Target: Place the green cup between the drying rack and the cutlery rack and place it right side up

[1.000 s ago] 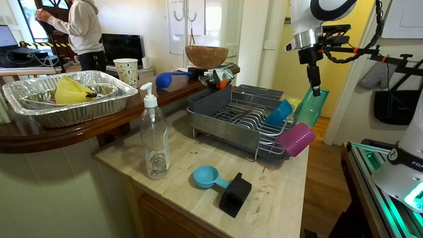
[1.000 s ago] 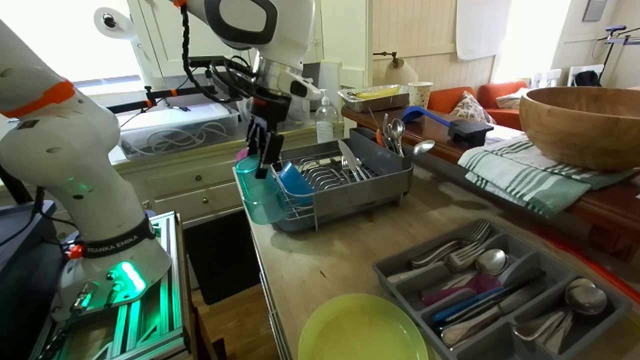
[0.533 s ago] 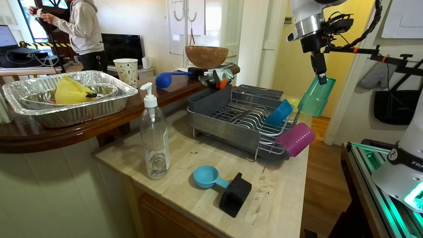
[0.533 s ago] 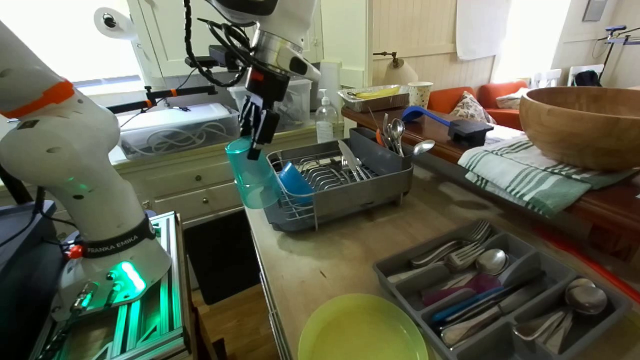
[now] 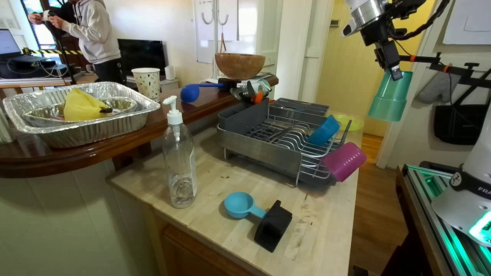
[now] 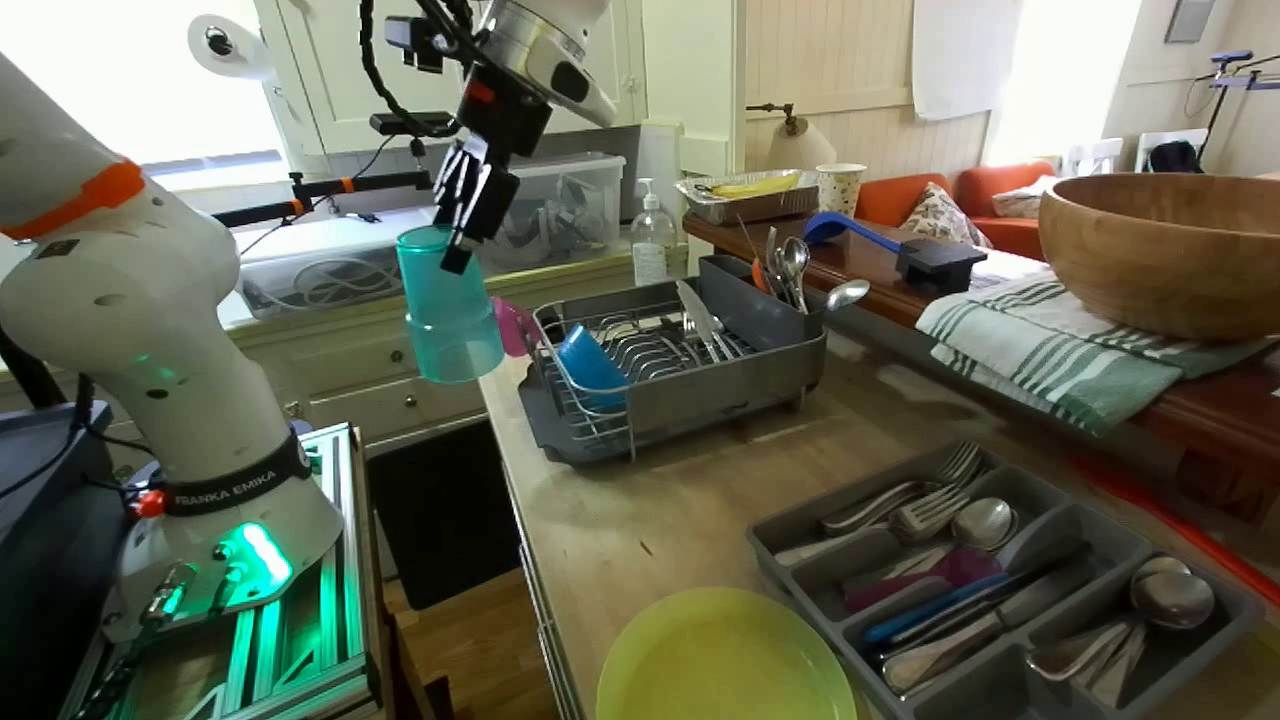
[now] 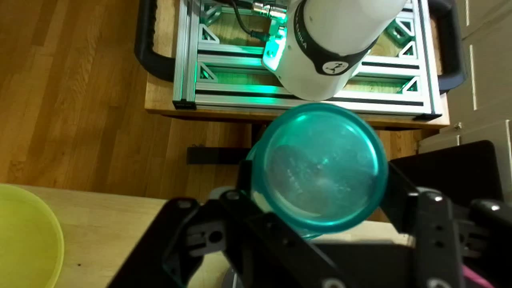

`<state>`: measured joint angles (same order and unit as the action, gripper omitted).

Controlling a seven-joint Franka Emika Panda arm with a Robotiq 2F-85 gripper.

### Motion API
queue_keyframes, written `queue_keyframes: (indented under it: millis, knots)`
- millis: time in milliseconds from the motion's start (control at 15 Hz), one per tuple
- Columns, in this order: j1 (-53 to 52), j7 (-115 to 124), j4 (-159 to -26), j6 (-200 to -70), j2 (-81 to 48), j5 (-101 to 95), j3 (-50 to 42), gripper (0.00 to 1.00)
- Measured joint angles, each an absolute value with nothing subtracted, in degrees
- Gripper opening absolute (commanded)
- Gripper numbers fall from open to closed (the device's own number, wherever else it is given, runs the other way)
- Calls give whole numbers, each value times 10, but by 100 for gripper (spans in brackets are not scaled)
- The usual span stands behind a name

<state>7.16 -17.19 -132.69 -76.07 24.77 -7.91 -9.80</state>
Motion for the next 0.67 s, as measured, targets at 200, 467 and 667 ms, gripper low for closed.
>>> queue_keyframes:
  millis: [200, 467, 667]
  knots:
    - [72, -170, -1314, -727, 256, -89, -98, 50]
    - [77, -133, -1301, -727, 268, -133, -99, 50]
    - [83, -99, -1296, -728, 278, -157, -99, 50]
